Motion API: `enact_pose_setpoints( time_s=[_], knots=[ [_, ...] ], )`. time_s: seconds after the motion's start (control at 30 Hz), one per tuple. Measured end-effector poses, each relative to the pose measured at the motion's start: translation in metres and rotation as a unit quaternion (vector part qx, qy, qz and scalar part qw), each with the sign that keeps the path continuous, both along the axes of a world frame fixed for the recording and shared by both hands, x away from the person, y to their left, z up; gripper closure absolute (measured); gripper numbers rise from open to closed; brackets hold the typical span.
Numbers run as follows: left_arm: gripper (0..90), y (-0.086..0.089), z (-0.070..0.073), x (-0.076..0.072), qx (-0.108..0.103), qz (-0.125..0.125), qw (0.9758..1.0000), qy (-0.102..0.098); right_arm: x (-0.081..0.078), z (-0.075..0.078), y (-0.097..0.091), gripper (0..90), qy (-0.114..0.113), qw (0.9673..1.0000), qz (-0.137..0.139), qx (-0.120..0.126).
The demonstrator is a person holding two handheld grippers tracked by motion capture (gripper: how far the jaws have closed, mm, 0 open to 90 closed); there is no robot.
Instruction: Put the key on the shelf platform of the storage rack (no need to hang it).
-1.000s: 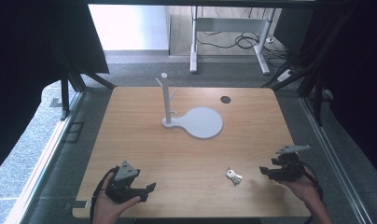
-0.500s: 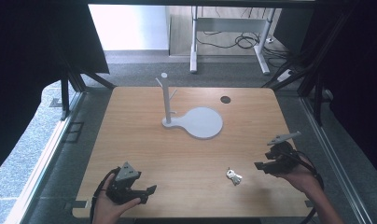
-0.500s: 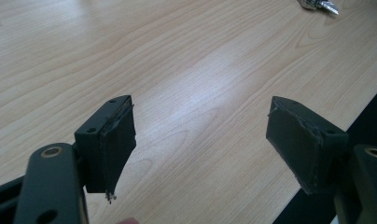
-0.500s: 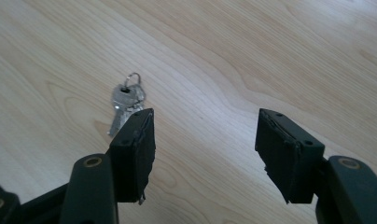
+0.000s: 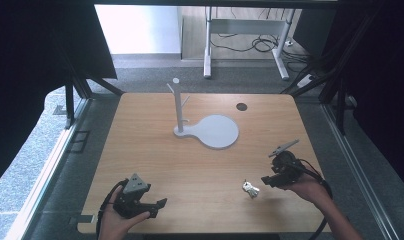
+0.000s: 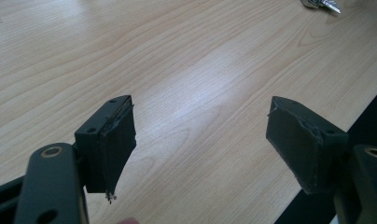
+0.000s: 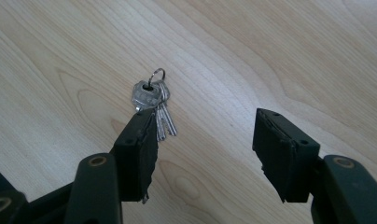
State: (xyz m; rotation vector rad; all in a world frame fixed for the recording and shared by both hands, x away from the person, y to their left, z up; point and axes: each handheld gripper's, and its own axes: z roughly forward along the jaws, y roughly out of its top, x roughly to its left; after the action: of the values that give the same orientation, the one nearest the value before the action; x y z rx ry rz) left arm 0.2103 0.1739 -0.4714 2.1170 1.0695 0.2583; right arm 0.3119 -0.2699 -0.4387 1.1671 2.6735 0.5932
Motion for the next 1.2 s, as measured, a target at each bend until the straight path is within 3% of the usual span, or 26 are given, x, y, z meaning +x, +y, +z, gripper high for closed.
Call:
enact_pose_setpoints(
  time_s=[0.5,1.2],
  knots=[
    [24.4,-0.002,0.003,-0.003,0.000,-0.003,1.0000,-0.003,-0.002,-0.005,0.024,40.8,0.011,0.9994,0.024,-0.020],
    [24.3,-0.002,0.002,-0.002,0.005,0.000,1.0000,-0.005,0.003,-0.037,0.050,43.4,0.045,0.9971,0.038,-0.048]
  ],
)
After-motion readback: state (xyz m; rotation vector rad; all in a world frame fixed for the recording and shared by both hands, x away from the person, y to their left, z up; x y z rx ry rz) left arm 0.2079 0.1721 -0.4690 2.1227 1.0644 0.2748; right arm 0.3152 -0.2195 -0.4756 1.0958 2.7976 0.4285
